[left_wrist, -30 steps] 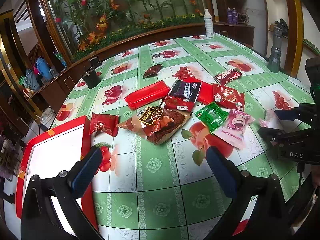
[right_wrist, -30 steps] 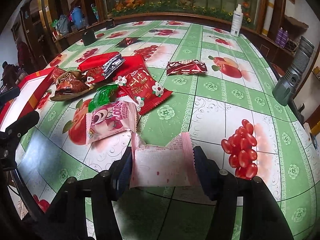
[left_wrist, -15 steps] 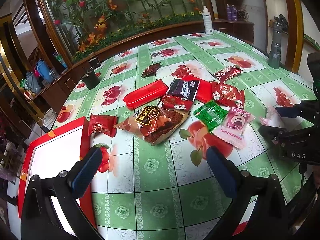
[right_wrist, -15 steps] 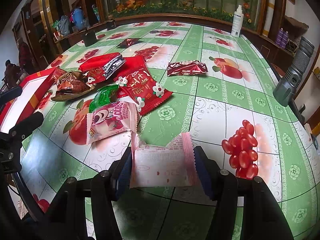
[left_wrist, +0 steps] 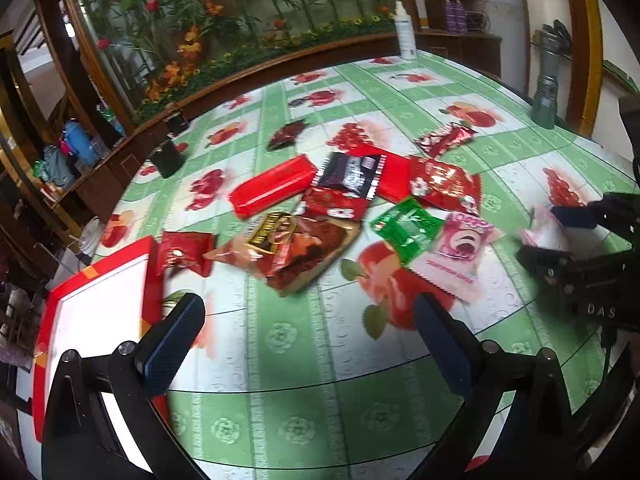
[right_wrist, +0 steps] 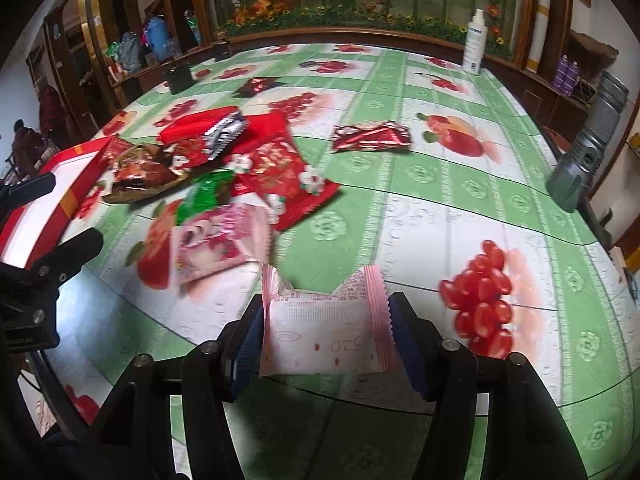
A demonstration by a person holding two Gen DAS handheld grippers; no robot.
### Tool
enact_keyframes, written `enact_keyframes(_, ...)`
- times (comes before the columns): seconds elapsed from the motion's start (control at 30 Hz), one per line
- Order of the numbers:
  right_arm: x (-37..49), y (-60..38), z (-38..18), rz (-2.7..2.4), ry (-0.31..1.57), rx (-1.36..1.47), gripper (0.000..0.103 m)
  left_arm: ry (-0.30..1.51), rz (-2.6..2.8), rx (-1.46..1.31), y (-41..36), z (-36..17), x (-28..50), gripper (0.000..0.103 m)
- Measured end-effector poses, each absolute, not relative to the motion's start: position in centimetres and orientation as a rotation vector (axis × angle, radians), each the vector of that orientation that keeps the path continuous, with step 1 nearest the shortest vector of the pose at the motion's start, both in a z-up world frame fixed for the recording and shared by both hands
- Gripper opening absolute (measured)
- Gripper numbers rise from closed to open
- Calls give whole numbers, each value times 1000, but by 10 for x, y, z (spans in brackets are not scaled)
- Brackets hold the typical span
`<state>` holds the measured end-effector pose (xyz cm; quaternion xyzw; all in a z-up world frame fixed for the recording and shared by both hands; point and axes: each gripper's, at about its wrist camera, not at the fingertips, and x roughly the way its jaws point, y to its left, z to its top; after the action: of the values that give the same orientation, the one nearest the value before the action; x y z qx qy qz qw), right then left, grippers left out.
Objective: Organize snacks
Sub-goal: 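Grasp the pink Lotso candy with the left tool and lift it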
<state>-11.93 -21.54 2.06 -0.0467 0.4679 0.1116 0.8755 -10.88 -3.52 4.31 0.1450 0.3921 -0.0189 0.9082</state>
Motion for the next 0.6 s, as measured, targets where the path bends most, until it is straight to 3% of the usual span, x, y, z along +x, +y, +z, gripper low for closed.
enact_keyframes(0.6,-114,-260,21,231,955,44,68,1055,-308,167,-88,7,-65,103)
